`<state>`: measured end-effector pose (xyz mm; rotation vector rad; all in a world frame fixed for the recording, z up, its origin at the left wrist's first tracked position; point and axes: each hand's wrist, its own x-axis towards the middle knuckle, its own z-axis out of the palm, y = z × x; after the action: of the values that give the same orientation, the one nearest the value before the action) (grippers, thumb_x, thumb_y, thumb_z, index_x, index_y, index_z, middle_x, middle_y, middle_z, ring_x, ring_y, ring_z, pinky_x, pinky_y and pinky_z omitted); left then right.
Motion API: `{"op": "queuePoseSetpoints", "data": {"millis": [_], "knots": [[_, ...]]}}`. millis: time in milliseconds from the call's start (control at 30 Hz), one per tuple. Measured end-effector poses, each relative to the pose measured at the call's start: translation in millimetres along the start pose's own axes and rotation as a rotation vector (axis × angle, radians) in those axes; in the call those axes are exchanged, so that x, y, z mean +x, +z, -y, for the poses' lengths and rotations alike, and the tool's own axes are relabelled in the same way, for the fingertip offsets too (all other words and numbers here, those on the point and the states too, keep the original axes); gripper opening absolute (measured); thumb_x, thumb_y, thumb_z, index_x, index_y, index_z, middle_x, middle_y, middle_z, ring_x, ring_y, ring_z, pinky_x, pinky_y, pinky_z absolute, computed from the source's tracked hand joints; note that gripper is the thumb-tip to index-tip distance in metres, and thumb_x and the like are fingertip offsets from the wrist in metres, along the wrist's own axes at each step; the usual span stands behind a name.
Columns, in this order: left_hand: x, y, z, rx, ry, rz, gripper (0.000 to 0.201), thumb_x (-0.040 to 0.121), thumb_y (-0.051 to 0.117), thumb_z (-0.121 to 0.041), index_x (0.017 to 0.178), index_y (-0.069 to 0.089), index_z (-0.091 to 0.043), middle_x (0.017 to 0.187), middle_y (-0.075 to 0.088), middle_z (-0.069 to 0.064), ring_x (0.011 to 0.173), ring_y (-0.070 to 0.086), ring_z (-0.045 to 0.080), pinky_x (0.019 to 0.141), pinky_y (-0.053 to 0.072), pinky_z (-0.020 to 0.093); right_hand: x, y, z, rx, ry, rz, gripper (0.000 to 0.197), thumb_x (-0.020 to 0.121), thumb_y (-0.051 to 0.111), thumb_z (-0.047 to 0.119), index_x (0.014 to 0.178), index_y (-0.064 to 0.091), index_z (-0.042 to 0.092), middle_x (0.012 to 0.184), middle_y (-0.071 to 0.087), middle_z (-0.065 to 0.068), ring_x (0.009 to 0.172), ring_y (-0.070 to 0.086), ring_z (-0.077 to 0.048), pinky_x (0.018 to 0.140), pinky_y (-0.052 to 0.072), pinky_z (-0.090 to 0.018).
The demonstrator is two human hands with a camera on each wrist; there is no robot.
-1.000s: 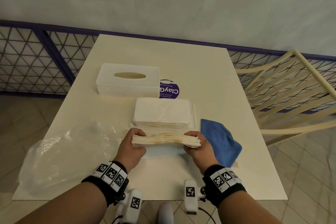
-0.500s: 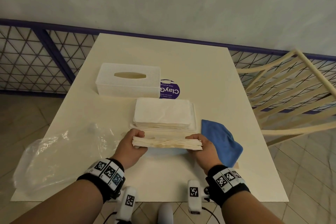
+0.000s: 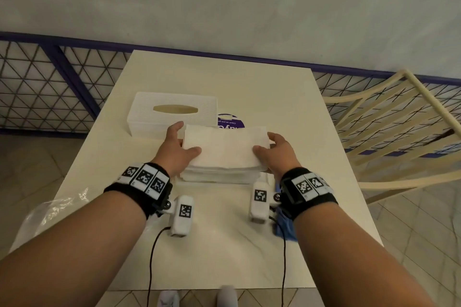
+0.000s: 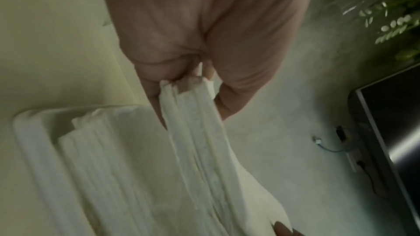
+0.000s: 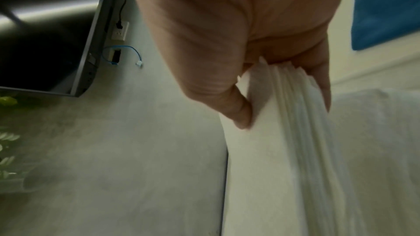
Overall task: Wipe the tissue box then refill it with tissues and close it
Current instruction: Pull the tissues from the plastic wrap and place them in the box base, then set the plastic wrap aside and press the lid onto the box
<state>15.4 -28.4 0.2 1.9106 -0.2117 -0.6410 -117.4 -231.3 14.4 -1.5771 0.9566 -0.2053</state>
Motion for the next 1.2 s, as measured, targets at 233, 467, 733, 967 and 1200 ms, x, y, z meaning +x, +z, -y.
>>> {"op": "queuePoseSetpoints", "data": {"millis": [233,467,733,967,1200], "knots": [[18,5,9,0.193,-0.017,-0.066,0.072,0.08,0.071,-0.02,0.14,0.031,-0.029,0.131,0.052,0.016,0.116,0.054,0.026,0.096,0.044,0.033,24,15,-3,-0.155,0.055,-0.023,0.063,0.08,0.067,0.016,0.137,0.042,0.014,0.098,0.06,-0.002,0.1,0.065,-0.031,0.083,0.057,-0.05],[14,4,12,0.46,0.132,-0.11,0.055,0.085,0.065,-0.021,0.135,0.044,-0.023,0.141,0.034,0.006,0.118,0.051,0.022,0.1,0.04,0.029,24,9,-6,-0.438,-0.033,-0.123,0.058,0.081,0.064,0.017,0.136,0.046,0.015,0.134,0.053,-0.01,0.115,0.057,-0.024,0.087,0.044,-0.028],[-28,-23,4,0.553,0.303,-0.094,0.033,0.085,0.064,-0.024,0.118,0.057,-0.026,0.13,0.043,-0.004,0.116,0.049,0.014,0.1,0.036,0.026,-10,13,-11,-0.372,-0.14,-0.124,0.036,0.084,0.061,0.019,0.12,0.058,0.021,0.124,0.054,-0.001,0.1,0.057,-0.015,0.086,0.046,-0.027],[-67,-110,31,0.639,0.165,-0.223,0.03,0.085,0.065,-0.026,0.114,0.06,-0.028,0.13,0.047,0.0,0.109,0.053,0.02,0.098,0.04,0.037,-52,56,-22,-0.38,-0.207,0.04,0.023,0.084,0.063,0.019,0.107,0.064,0.02,0.109,0.059,0.002,0.083,0.058,-0.012,0.08,0.05,-0.027],[-51,-162,81,0.761,-0.103,-0.186,0.033,0.086,0.063,-0.026,0.118,0.059,-0.023,0.135,0.047,0.011,0.12,0.048,0.028,0.102,0.039,0.038,-97,130,-17,-0.588,-0.226,0.467,0.014,0.084,0.062,0.021,0.095,0.067,0.014,0.088,0.063,0.004,0.084,0.058,-0.013,0.075,0.044,-0.023]]}}
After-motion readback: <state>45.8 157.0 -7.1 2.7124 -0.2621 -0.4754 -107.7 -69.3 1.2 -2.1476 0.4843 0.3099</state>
